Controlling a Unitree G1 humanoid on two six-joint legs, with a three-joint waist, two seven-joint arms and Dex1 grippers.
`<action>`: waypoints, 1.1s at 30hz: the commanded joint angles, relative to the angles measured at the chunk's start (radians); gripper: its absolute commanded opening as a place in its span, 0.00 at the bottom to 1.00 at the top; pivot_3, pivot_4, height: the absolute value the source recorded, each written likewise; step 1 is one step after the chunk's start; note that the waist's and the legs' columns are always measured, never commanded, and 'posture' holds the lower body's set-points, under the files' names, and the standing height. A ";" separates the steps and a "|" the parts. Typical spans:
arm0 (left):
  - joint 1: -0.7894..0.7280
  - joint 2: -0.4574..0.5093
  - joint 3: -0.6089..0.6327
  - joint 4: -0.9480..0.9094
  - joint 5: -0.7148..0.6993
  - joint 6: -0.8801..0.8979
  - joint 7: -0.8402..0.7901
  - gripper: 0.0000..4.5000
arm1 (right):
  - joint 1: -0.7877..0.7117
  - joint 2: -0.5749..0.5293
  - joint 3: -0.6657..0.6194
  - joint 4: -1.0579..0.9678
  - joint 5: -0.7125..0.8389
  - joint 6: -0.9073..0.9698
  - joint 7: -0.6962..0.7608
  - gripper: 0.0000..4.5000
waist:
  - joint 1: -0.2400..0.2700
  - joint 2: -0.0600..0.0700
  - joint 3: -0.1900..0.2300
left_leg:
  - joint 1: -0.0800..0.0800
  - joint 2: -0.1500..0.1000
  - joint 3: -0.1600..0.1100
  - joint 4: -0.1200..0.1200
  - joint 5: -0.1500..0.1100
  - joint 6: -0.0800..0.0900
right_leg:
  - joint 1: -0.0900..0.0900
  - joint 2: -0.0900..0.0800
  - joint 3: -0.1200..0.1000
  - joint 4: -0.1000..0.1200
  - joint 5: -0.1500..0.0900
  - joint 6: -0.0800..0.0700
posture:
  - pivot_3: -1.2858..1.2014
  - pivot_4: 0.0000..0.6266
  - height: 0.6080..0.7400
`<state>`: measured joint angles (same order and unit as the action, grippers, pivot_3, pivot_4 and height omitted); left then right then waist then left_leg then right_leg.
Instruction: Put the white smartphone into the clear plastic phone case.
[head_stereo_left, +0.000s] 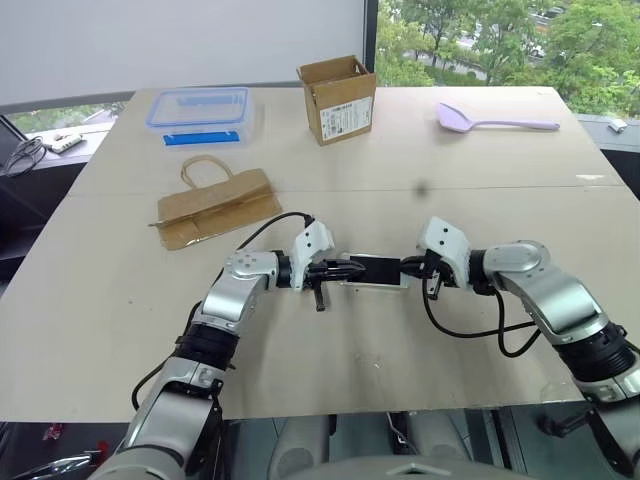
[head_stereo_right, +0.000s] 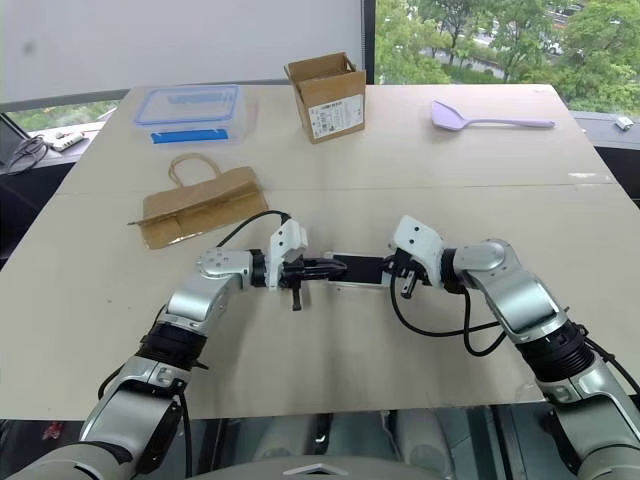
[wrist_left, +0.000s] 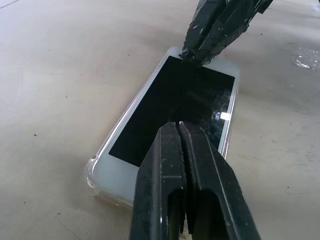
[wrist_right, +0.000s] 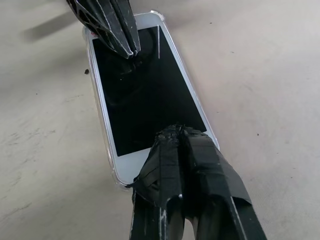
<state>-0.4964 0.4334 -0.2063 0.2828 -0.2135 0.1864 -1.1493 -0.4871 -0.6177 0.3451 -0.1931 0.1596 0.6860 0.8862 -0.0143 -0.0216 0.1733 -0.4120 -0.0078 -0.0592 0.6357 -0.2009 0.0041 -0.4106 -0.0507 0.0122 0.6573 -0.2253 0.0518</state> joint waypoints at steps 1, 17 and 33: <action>0.017 0.002 -0.012 -0.014 0.014 0.003 0.006 0.02 | 0.027 -0.017 0.068 0.066 -0.047 0.032 0.011 0.00 | 0.000 0.000 -0.001 | 0.000 0.000 0.000 0.000 0.000 0.000 | 0.000 0.000 0.000 0.000 0.000 0.000 | 0.52 0.24 1.00; 0.022 -0.003 -0.008 -0.004 0.028 0.002 0.013 0.02 | 0.051 -0.023 0.255 0.246 -0.166 0.094 0.072 0.00 | 0.002 -0.009 -0.040 | 0.016 0.004 -0.005 -0.002 -0.001 0.000 | 0.018 -0.003 -0.003 -0.009 -0.004 -0.001 | 0.52 0.24 1.00; 0.033 -0.087 0.144 -0.095 -0.138 0.037 0.088 0.02 | 0.191 0.136 -0.190 0.117 0.009 -0.305 -0.071 0.00 | -0.001 0.005 -0.033 | 0.013 0.009 -0.008 -0.004 -0.004 -0.005 | 0.019 -0.012 -0.007 -0.017 -0.004 -0.001 | 0.52 0.24 1.00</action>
<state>-0.4491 0.3590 -0.1146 0.2430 -0.2964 0.2138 -1.0865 -0.3026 -0.4823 0.2112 -0.0541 0.1320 0.3964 0.8312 -0.0151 -0.0171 0.1400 -0.4010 0.0006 -0.0654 0.6321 -0.2029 0.0027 -0.3957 -0.0623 0.0038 0.6423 -0.2293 0.0509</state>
